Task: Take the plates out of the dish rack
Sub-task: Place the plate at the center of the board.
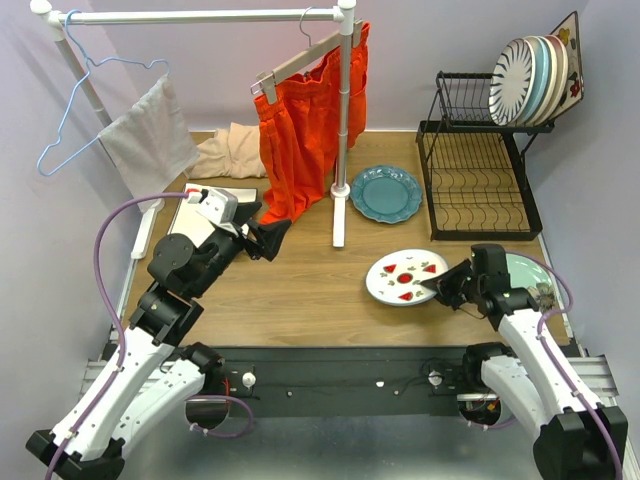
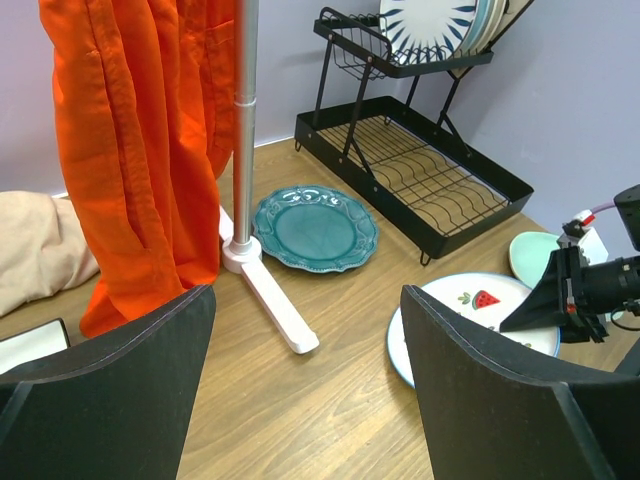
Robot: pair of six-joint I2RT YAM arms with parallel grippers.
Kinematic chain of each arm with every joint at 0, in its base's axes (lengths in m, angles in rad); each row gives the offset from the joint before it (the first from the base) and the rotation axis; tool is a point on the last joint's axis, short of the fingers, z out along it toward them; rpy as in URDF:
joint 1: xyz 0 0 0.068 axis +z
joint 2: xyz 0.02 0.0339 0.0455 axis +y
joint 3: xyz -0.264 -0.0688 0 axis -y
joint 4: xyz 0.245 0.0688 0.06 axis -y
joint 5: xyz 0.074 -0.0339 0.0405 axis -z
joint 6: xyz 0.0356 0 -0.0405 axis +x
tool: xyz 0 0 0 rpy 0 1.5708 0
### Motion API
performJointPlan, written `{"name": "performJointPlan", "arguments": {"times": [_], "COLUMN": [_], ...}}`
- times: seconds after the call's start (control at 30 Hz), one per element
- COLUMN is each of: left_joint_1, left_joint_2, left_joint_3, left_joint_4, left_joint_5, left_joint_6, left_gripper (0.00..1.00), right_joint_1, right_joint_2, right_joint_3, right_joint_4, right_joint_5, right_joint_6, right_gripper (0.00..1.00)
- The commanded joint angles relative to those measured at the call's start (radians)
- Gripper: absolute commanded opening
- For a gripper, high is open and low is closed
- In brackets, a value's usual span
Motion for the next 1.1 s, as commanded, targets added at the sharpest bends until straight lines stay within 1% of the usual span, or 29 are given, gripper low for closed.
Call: {"name": "performJointPlan", "arguments": {"times": [0.0,0.07,0.17,0.23,0.27,0.47,0.63,0.73,1.07], "left_joint_1": [0.002,0.002,0.002,0.002,0.002,0.002,0.002,0.002,0.002], "left_joint_2": [-0.008,-0.005,-0.005,-0.005,-0.005,-0.005,-0.008,-0.008,-0.010], "left_joint_3": [0.000,0.000,0.000,0.000,0.000,0.000,0.000,0.000,0.000], "left_joint_4": [0.005,0.007,0.007,0.007,0.008,0.008,0.007,0.007,0.005], "left_joint_5": [0.019,0.022,0.021,0.022,0.022,0.022,0.018,0.018,0.013], "left_joint_6": [-0.001,-0.003,-0.001,-0.001,-0.001,-0.001,-0.001,-0.001,0.000], "left_gripper": [0.84,0.84,0.84,0.84,0.84,0.84,0.84,0.84,0.84], "right_joint_1": [-0.002,-0.002,-0.002,0.000,-0.002,-0.002,-0.002,0.000,0.000], "right_joint_2": [0.000,0.003,0.006,0.006,0.007,0.027,0.052,0.064,0.131], "right_joint_3": [-0.032,-0.037,-0.044,-0.049,-0.050,-0.063,-0.052,-0.040,-0.008], "right_joint_4": [-0.002,-0.004,-0.004,-0.004,-0.004,-0.004,-0.004,-0.012,-0.122], "right_joint_5": [0.196,0.222,0.221,0.216,0.216,0.230,0.242,0.267,0.365], "right_joint_6": [0.088,0.091,0.088,0.086,0.082,0.069,0.065,0.059,0.126], "right_gripper": [0.30,0.32,0.34,0.38,0.42,0.45,0.46,0.49,0.51]}}
